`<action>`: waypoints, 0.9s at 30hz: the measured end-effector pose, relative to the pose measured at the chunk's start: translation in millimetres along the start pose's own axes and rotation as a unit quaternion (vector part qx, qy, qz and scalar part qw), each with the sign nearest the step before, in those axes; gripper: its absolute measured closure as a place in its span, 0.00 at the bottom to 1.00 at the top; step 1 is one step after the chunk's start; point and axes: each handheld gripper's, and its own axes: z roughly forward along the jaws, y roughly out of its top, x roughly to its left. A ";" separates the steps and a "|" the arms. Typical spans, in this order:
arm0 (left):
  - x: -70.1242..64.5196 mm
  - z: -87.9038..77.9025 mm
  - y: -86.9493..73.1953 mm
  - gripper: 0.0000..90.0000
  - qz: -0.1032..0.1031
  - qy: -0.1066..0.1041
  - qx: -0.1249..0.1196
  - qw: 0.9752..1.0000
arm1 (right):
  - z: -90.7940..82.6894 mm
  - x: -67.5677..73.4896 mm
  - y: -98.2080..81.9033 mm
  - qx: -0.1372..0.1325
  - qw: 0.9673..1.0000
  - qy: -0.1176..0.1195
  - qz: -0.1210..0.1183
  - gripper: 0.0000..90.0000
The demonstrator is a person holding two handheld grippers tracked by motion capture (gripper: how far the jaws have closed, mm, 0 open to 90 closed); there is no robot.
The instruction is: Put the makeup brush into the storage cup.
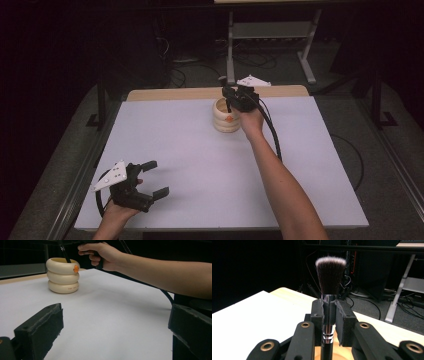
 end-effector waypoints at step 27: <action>0.5 5.0 0.6 0.00 -0.005 0.001 0.000 1.000 | -10.2 -4.3 -0.3 0.033 0.999 0.023 0.015 0.18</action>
